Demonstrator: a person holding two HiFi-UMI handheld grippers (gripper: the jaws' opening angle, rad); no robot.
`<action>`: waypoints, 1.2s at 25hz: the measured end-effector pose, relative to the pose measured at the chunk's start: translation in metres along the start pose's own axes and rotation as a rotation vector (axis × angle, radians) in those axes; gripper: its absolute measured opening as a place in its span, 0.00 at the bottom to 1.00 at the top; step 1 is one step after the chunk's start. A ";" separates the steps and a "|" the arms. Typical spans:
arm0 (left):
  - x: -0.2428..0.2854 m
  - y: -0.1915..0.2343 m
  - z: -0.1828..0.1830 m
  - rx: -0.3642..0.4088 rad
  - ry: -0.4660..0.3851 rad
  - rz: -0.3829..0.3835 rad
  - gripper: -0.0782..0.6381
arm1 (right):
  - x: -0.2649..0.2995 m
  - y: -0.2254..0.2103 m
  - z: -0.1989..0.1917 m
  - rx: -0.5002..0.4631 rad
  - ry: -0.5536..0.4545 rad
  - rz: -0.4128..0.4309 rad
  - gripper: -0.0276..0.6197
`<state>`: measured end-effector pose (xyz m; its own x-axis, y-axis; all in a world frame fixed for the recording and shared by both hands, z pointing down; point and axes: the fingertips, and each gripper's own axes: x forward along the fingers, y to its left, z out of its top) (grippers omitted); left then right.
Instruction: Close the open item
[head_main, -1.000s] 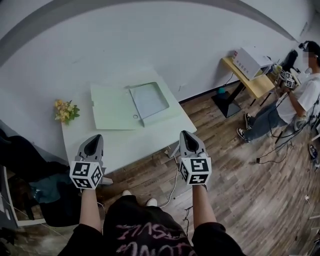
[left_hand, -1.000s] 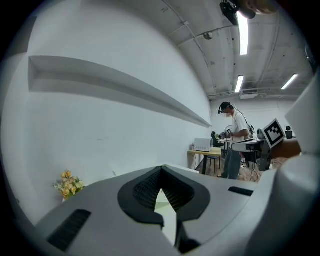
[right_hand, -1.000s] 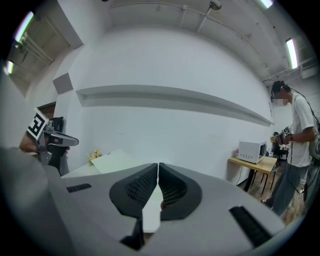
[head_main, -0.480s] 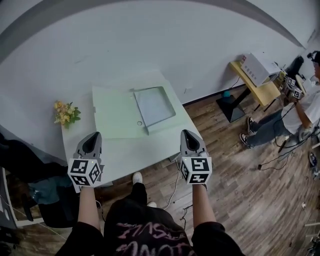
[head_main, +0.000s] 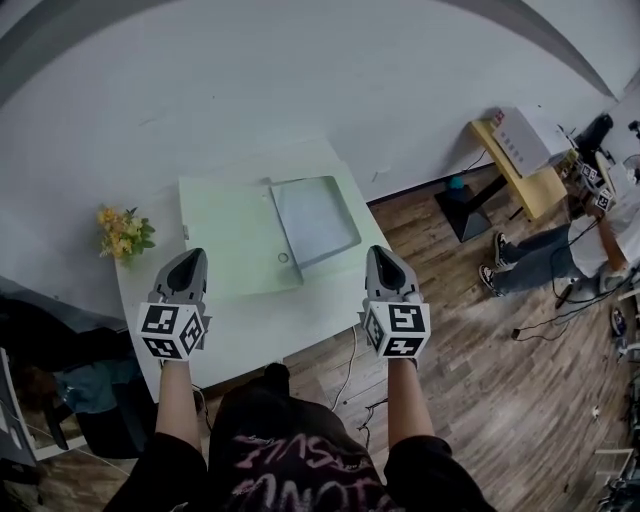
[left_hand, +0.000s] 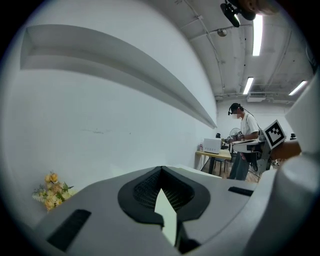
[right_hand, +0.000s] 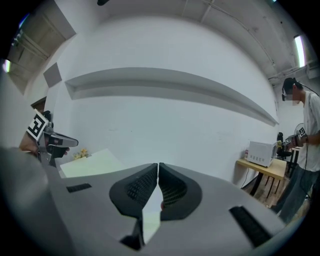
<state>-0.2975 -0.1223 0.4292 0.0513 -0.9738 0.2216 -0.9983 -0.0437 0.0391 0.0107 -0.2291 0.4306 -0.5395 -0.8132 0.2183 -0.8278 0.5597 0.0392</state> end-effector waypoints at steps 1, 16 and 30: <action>0.004 0.004 0.001 -0.003 -0.001 0.000 0.13 | 0.007 0.001 0.003 0.001 0.001 0.003 0.08; 0.038 0.079 -0.006 -0.065 0.014 0.055 0.13 | 0.090 0.027 0.015 -0.001 0.030 0.037 0.08; 0.027 0.111 -0.029 -0.088 0.064 0.233 0.13 | 0.144 0.029 0.010 -0.038 0.028 0.190 0.08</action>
<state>-0.4059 -0.1473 0.4682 -0.1750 -0.9391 0.2957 -0.9773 0.2021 0.0634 -0.0926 -0.3312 0.4532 -0.6804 -0.6879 0.2525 -0.7048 0.7087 0.0314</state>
